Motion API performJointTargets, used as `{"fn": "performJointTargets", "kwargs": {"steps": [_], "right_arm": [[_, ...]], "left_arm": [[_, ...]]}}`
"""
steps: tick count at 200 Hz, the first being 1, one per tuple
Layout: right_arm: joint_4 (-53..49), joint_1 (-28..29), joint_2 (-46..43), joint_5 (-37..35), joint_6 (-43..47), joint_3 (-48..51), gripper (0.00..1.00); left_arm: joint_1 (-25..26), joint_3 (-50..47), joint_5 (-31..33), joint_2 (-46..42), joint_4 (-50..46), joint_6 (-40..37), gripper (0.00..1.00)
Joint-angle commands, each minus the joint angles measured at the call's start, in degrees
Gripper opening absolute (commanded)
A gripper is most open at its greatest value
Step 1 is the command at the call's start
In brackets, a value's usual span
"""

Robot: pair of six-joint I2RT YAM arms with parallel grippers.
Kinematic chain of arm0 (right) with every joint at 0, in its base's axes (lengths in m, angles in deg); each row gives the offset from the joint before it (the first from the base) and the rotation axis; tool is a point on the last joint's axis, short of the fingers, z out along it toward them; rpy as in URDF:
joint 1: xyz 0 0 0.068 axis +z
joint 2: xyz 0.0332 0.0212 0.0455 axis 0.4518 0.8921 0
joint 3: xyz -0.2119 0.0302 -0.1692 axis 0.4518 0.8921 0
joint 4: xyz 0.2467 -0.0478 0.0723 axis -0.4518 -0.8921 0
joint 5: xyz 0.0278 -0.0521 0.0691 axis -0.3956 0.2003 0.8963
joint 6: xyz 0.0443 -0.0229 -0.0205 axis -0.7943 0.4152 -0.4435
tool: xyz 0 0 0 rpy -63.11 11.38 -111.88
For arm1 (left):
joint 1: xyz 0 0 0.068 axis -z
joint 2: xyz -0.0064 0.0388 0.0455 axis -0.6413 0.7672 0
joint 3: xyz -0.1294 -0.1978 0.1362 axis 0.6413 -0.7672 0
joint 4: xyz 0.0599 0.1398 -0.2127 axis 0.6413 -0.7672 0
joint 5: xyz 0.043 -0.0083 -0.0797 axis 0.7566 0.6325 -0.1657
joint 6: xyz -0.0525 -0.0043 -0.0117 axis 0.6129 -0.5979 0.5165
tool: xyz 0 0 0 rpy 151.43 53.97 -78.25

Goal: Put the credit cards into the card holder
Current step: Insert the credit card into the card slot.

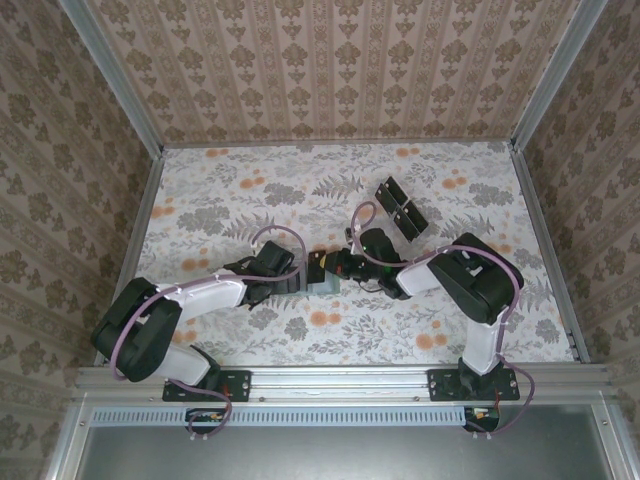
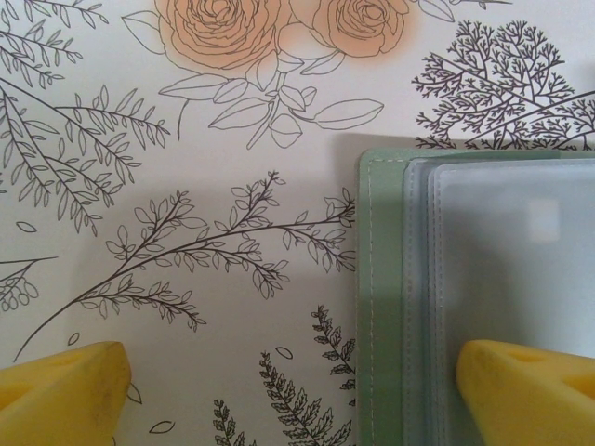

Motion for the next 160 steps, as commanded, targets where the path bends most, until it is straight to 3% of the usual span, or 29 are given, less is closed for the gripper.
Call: {"fn": "performJointTargets", "kwargs": {"steps": [1,160], "right_arm": [[2.68,0.49,1.07,-0.9,-0.68,0.79,0.0],[6.09,2.27,3.3,-1.11,-2.94,2.4,0.0]], "left_arm": [[0.26,-1.92,1.51,0.99,-4.03,0.67,1.0],[0.35,-2.38,1.55,0.89,-3.87,0.89,1.0]]}}
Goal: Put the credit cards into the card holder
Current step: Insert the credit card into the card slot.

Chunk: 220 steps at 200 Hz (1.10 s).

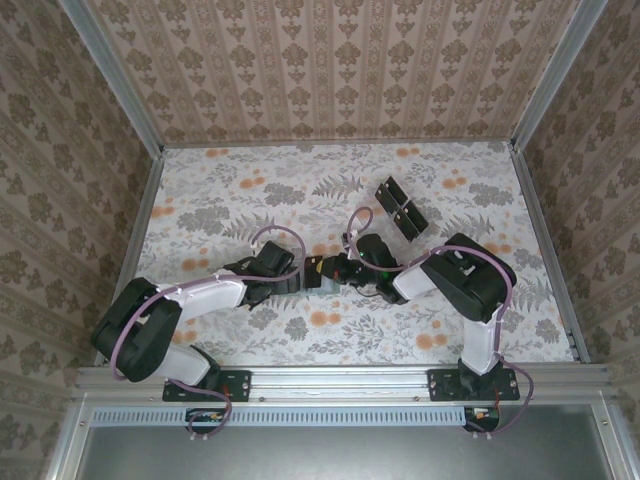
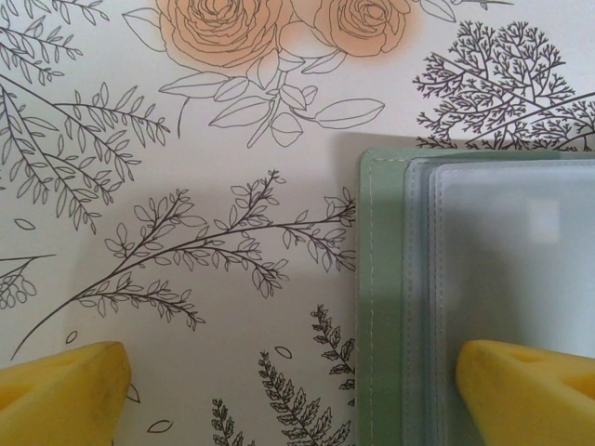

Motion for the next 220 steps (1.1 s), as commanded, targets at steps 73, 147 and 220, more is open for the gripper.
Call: {"fn": "performJointTargets", "kwargs": {"steps": [73,147,220], "right_arm": [[1.73,0.36,1.27,-0.96,-1.44,2.96,0.0],[-0.78,0.36,2.91,1.5,-1.66,1.13,0.0],[-3.65,0.32,5.0,3.59,-1.14,-1.92,0.0]], "left_arm": [[0.29,-2.13,1.64,0.91,-4.09,0.21,1.0],[0.28,-2.11,1.63,1.1,-3.82,0.2,1.0],[0.29,-2.13,1.44,1.24,-3.71,0.11,1.0]]}}
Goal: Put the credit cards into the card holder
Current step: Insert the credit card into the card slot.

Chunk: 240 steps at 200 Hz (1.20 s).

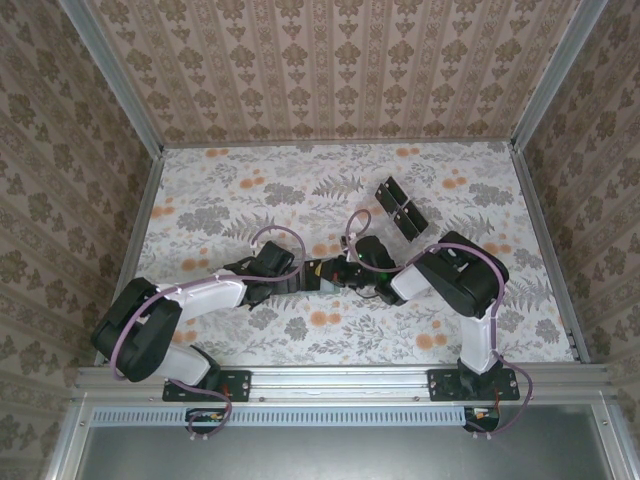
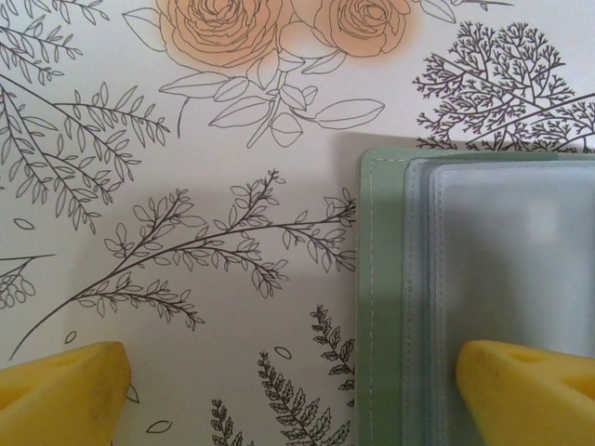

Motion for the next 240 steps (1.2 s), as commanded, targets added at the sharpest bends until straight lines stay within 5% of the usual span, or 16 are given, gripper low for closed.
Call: {"fn": "performJointTargets", "kwargs": {"steps": [1,90,120,148,240], "right_arm": [[-4.62,0.36,2.27,1.41,0.53,-1.01,0.0],[-17.39,0.94,3.06,2.26,4.39,-7.0,0.0],[-24.97,0.72,-0.32,1.22,7.79,-8.88,0.28],[-34.43,0.65,-3.76,-0.6,12.07,-11.9,0.39],[-44.43,0.96,-3.21,-2.55,15.26,-17.81,0.29]], "left_arm": [[0.3,-2.06,1.44,1.25,-3.87,0.1,1.0],[0.24,-1.31,1.15,1.43,-3.92,-0.32,1.0],[-0.04,0.65,1.06,1.0,-6.74,0.11,1.0],[-0.62,2.69,0.49,-0.45,-9.11,0.18,1.0],[-4.95,2.53,-1.96,-5.18,-11.71,0.02,1.0]]}}
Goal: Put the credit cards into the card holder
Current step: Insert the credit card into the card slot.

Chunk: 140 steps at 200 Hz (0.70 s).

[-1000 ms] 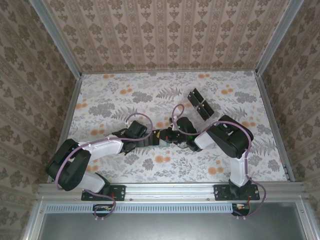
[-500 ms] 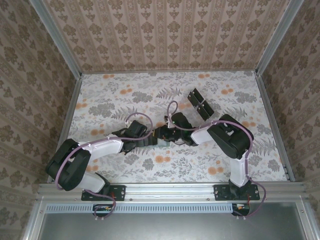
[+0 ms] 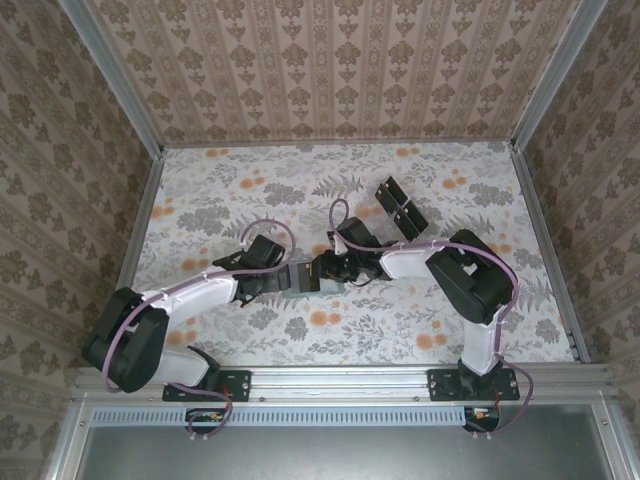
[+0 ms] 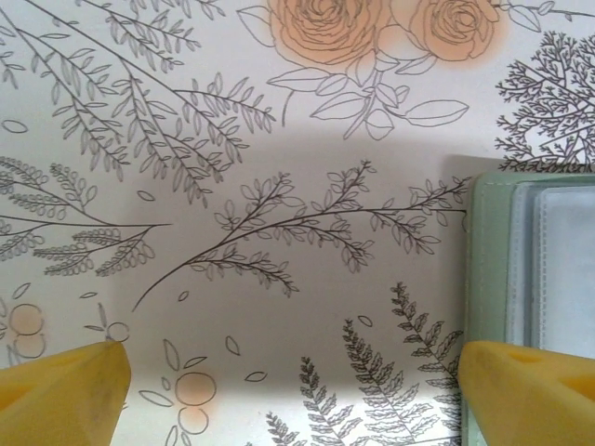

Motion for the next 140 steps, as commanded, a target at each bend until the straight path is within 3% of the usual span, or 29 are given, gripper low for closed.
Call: {"fn": "performJointTargets", "kwargs": {"steps": [1,49,140], "right_arm": [[-4.09,0.32,0.58,-1.39,1.09,-1.68,0.29],[-4.46,0.77,2.03,-1.17,0.95,-2.91,0.2],[-4.3,2.43,3.5,-0.01,-0.22,-5.01,0.14]], "left_arm": [[-1.0,0.01,-1.08,-0.91,-1.72,0.02,1.0],[-1.66,-1.07,-1.45,1.92,-0.19,-0.41,1.0],[-1.67,-3.09,-2.72,5.86,3.2,-0.08,1.0]]}}
